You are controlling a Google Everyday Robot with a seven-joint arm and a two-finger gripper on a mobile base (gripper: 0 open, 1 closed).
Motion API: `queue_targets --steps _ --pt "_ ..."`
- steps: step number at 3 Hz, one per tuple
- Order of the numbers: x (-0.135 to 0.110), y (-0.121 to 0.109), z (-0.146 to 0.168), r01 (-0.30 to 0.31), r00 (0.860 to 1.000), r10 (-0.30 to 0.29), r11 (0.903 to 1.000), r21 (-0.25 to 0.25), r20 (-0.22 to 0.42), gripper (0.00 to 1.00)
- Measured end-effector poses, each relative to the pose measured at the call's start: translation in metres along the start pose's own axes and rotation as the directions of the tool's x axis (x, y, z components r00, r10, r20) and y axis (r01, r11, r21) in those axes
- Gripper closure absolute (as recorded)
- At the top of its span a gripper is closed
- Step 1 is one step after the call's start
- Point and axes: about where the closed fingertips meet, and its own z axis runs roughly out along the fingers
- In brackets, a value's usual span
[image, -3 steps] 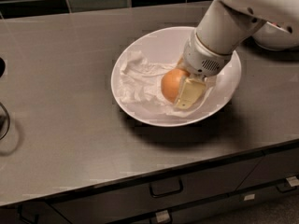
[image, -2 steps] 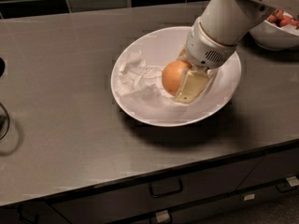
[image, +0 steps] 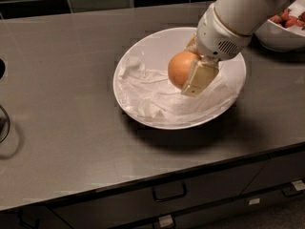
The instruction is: Pick orange from white bowl
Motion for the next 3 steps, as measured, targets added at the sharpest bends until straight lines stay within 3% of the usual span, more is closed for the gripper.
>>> queue_targets --steps 2,3 --pt "0.0001 -0.0031 -0.014 -0.008 0.998 0.006 0.9989 0.046 0.06 0.74" --pt "0.0001 -0.0032 -0.0143 -0.009 0.998 0.006 0.9988 0.047 0.061 0.9"
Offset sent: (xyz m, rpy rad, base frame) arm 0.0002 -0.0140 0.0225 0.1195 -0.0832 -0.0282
